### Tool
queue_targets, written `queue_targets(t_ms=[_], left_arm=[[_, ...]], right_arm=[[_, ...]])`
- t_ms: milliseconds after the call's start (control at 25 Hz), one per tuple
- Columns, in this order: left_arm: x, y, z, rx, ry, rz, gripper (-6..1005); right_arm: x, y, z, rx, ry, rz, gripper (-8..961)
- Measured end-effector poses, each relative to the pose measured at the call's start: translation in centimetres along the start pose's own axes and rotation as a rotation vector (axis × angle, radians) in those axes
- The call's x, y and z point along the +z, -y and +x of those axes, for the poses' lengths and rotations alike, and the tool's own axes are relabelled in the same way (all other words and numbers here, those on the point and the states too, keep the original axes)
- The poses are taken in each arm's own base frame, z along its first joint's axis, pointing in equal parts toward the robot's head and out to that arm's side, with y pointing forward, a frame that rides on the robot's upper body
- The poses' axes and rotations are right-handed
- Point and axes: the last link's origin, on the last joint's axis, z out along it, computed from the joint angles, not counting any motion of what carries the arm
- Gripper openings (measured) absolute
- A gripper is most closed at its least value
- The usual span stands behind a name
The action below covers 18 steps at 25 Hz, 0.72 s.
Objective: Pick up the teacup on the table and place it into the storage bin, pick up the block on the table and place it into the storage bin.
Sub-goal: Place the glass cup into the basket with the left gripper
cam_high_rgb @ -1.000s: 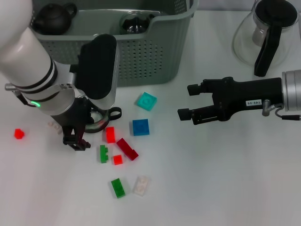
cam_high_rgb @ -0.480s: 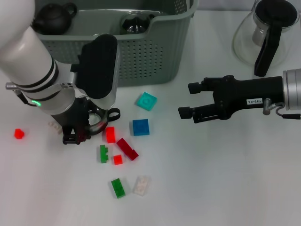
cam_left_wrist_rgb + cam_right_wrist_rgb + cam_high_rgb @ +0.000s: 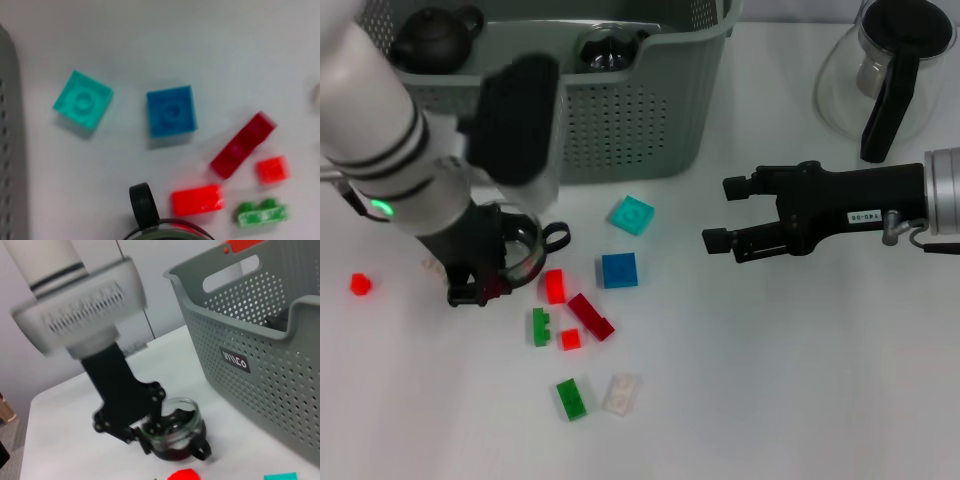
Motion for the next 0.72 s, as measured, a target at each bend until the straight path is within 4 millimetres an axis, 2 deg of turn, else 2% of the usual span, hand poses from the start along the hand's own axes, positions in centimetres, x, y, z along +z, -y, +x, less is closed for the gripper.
queue_targets(t_ms=[280,400,480,560,600,640,720], left_arm=[[-5.5,-0.1,0.5,-0.134,-0.385,-0.113,43],[-8.3,0.9,-0.3,-0.223,-0.548,-0.032,42],[-10.3,2.3,-1.2,-0.334,-0.620,0.073,42],[-10.3,2.3,-1.2,-0.334,-0.620,0.073,42],[-12.3,4.6,-2.7,-0.484,-0.652,0.203,42],[-13.1,6.0,-3.2,-0.537,-0.661,0.258,42],[-13.7,7.1,-3.4,-0.572,-0.670,0.297,42]], right_arm=[[-0.7,0.2,0.1,-0.001,0.004,0.004,944],[-0.9,0.1,0.3,0.001,0.001,0.002,944],[-1.1,0.1,0.4,0.003,-0.001,-0.001,944],[-1.2,0.1,0.5,0.004,-0.002,-0.002,944],[-1.2,0.1,0.5,0.004,-0.002,-0.004,944],[-1.3,0.1,0.5,0.003,-0.003,-0.004,944],[-1.3,0.1,0.5,0.001,-0.004,-0.003,944]])
